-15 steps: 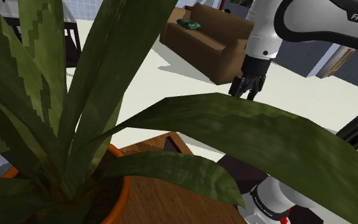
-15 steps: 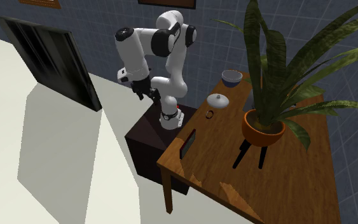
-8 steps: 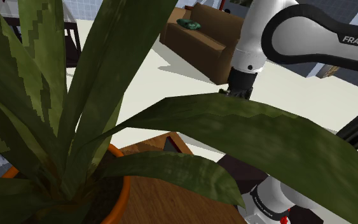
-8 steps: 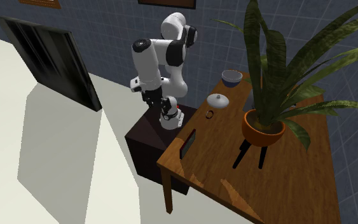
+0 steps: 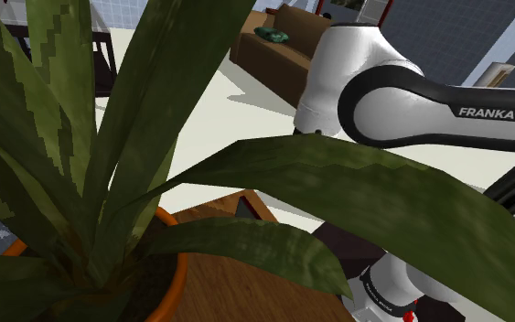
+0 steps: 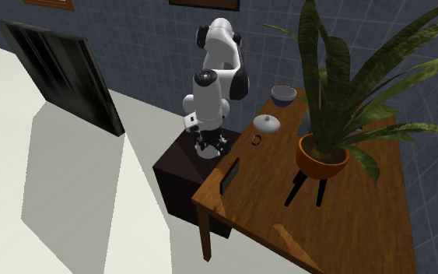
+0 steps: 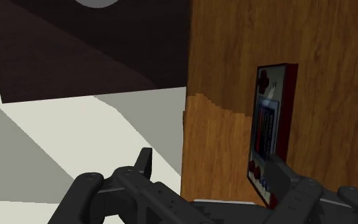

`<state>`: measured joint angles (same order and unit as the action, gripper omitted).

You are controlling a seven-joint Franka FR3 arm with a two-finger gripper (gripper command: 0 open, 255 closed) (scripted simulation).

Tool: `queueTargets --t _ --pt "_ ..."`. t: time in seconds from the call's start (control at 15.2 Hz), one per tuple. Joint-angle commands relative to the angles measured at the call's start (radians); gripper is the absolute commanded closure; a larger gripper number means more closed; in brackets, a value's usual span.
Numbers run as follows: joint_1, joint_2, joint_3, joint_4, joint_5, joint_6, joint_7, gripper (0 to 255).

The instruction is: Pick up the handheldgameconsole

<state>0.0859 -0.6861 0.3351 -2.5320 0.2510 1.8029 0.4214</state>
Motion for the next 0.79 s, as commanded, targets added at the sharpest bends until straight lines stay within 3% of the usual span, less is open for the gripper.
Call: queueTargets --t 0.0,0.33,0.73 --pt "0.015 0.028 0.052 -0.014 0.022 0.065 0.043 0" --pt "0.024 0.149 0.187 -0.004 0.039 0.229 0.151 0" --pt "0.022 0.193 0.218 -0.047 0.044 0.319 0.162 0"
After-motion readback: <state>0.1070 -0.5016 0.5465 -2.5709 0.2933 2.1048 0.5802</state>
